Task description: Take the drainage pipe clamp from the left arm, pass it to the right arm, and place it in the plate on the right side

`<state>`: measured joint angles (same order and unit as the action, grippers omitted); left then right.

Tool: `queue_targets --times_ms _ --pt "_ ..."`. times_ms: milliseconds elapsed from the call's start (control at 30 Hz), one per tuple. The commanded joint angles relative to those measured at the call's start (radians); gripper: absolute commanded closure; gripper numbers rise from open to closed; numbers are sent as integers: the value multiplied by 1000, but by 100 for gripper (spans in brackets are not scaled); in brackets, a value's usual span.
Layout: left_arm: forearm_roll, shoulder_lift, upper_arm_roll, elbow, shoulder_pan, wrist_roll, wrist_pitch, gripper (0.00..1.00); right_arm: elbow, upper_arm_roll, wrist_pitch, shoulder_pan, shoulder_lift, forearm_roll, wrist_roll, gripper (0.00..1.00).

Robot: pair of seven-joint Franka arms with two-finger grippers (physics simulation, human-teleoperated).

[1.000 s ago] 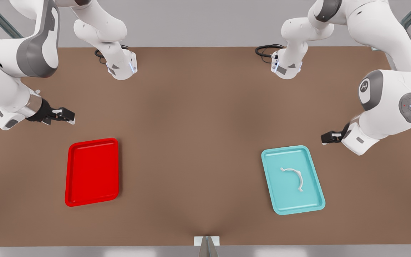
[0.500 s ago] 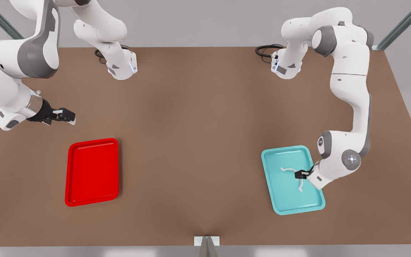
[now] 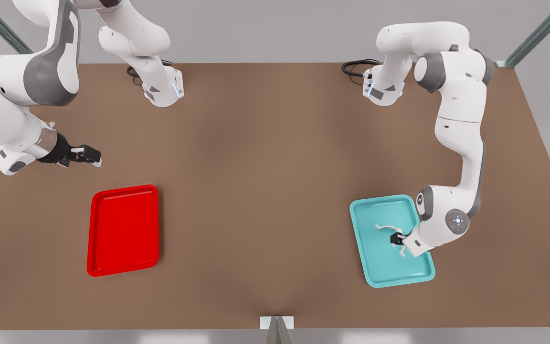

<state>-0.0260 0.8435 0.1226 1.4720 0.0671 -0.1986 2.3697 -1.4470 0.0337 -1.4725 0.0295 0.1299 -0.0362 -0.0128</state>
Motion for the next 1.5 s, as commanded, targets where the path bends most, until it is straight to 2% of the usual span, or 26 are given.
queue_targets --times_ms 0,33,67,133,267,433,833,900,933,1200,1367,1467 --pt "-3 13 0 -24 -1 -137 -15 10 0 0 1 0 -1 -1 -3 0" --pt "-3 17 0 -27 -1 -136 -15 18 0 0 1 0 -1 -1 -3 0" --pt "-3 19 0 -30 -1 -136 -15 22 0 0 1 0 -1 -1 -3 0" --pt "-3 19 0 -30 -1 -136 -15 25 0 0 1 0 -1 -1 -1 0" --pt "-3 20 -1 -30 -1 -136 -15 41 0 -3 3 0 -1 -1 1 0" --pt "-3 25 -1 -30 -3 -131 -15 53 -1 -5 5 1 -1 -1 4 0" --pt "-2 34 -1 -30 -3 -127 -15 58 -12 -3 17 17 -1 -1 10 0" --pt "-2 34 0 -30 -3 -125 -15 75 -10 -3 17 17 -1 -1 10 0" --pt "-2 34 0 -30 -3 -125 -15 79 -10 -3 17 17 -1 -1 10 0" --pt "3 28 0 -53 -9 -24 -56 79 -12 -1 17 20 -1 -1 10 0" --pt "80 -84 88 -140 -36 617 -247 79 -10 11 17 6 -1 -1 102 0" --pt "78 -89 196 -179 -58 996 -247 79 4 97 15 7 -4 -1 88 0"
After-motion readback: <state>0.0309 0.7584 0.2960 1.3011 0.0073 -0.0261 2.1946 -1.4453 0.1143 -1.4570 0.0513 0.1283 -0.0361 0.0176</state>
